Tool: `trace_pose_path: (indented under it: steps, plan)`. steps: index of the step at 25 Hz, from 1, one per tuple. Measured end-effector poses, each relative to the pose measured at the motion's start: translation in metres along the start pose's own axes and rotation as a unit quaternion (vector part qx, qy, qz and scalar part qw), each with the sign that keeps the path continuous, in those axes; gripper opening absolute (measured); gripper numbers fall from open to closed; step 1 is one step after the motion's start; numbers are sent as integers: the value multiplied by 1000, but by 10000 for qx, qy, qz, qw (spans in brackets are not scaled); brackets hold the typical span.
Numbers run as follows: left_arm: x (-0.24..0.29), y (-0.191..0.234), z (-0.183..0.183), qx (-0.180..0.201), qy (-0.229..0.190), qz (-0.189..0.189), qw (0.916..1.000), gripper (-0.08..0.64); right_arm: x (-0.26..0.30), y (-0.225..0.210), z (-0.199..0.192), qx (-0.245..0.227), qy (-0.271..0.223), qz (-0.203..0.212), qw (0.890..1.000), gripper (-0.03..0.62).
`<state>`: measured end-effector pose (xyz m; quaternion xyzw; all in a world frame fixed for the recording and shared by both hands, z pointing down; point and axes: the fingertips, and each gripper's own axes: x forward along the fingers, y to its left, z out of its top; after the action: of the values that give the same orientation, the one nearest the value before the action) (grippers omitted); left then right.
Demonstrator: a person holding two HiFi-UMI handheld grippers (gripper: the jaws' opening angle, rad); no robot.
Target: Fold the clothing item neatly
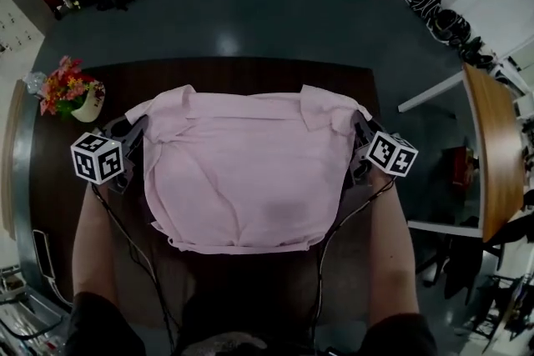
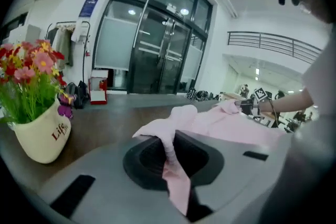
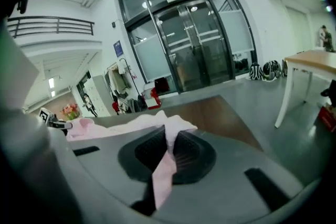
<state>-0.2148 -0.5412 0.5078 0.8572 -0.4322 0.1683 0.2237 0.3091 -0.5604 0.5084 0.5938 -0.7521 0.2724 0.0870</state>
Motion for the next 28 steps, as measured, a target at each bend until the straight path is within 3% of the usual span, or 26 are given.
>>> trace_pose_path:
  steps: [5, 9, 11, 13, 17, 23, 28]
  plan:
    - [20, 19, -27, 67, 762, 473, 9959, 37, 14, -24, -31, -199, 465, -537, 9973, 0]
    - [26, 37, -29, 480, 1178, 1126, 9855, 38, 15, -25, -39, -1018, 981, -1159, 9831, 4]
    - [25, 41, -26, 742, 1168, 1407, 9803, 40, 12, -21, -40, -1275, 1056, -1301, 9776, 78]
    - [21, 40, -22, 835, 1045, 1563, 9786, 83, 7, -16, -36, -1328, 1002, -1373, 9765, 129]
    - [-1, 26, -14, 671, 559, 1560, 9839, 207, -18, 7, -19, -1334, 552, -1432, 9791, 155]
    - [-56, -45, 0, 787, -341, 1453, 9857, 207, -70, 80, 5, -1502, -446, -1180, 9806, 153]
    - [-98, -131, 17, 508, -1109, 755, 9897, 206, -121, 157, 8, -1520, -1092, -704, 9798, 142]
